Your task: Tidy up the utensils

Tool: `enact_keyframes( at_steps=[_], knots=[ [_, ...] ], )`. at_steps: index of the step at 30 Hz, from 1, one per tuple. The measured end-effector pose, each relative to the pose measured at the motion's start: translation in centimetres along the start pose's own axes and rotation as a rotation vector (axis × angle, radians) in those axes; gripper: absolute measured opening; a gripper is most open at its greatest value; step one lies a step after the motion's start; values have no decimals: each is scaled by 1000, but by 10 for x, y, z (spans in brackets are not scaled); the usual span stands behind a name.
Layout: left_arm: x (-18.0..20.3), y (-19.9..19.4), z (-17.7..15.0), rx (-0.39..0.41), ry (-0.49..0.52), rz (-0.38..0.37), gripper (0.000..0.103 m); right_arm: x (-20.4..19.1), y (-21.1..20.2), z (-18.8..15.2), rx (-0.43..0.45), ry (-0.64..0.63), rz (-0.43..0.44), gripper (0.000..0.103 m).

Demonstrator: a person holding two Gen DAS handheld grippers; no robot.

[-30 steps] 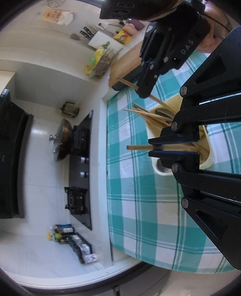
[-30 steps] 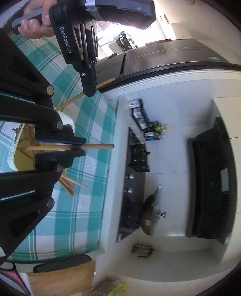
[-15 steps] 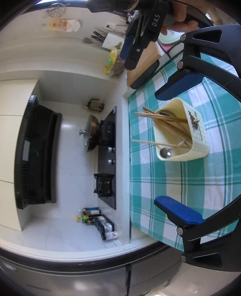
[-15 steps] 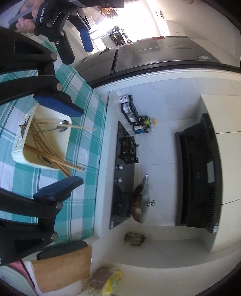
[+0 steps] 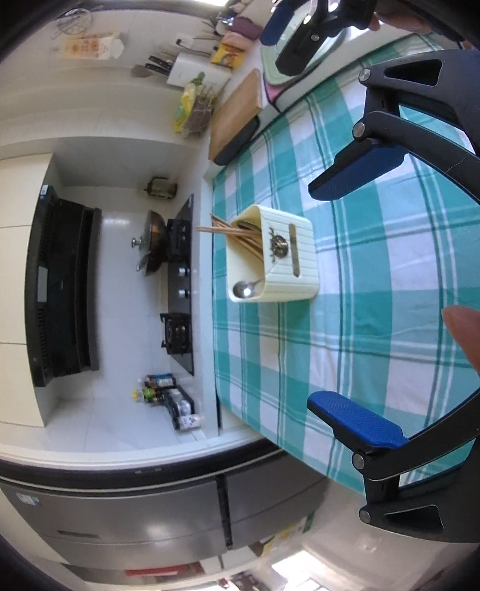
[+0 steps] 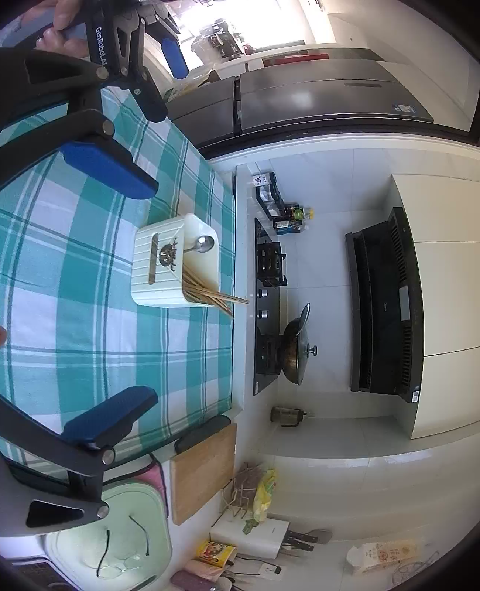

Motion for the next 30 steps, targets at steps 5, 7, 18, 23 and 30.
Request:
enact_keyframes(
  at_steps=[5,7,18,23,30],
  knots=[
    [-2,-16,7,12,-15,37,103,-2,-13,-4,-12,15,-23,103],
    [-4,-22,11,23,-5,74,103,-6,-15,-5,-10,-11,-28,103],
    [-5,-22,0,-60,1,84,103,-24,-27,-6,-25,-48,0,103],
    [-6,-20,-5,-75,6,83,103,-23,-28,-6,-31,-37,0,103],
    [-7,-19,-5,-56,6,85,103,-25,-26,-9,-40,-41,0,103]
  ],
)
Point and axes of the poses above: each gripper's, at about its wrist camera, not at the fingertips, and y roughly the way its jaws point, x to its right, z to its top, the point moved 10 cm from there along y, roughly the way its jaws point, and after that the axes turned 15 degrees about x, right-handed, at the moved point
